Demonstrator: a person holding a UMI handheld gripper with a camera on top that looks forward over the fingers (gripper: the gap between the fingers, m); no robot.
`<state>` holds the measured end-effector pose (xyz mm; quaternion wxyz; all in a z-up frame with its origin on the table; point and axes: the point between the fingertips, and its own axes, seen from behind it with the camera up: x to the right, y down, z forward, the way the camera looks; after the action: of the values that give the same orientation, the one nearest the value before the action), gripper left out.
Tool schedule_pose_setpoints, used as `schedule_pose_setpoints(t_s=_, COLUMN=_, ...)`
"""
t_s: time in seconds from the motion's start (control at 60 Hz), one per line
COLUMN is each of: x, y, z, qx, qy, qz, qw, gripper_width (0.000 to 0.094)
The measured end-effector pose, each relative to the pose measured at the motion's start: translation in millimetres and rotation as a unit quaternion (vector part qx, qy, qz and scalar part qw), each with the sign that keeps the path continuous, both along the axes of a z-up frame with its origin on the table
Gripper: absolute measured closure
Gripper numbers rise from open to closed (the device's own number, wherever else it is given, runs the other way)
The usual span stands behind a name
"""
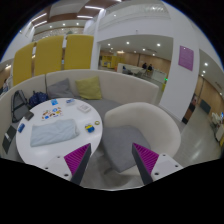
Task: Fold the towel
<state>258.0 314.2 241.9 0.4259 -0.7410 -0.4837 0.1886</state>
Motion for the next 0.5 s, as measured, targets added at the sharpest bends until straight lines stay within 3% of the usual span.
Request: schedule_pose_setpoints(t_s=0.5, x=-76.9, y=-196.6, z=-40.0, qx=-0.02, qy=-0.024, qz=0.145, qw=0.989, gripper_width=0.0066)
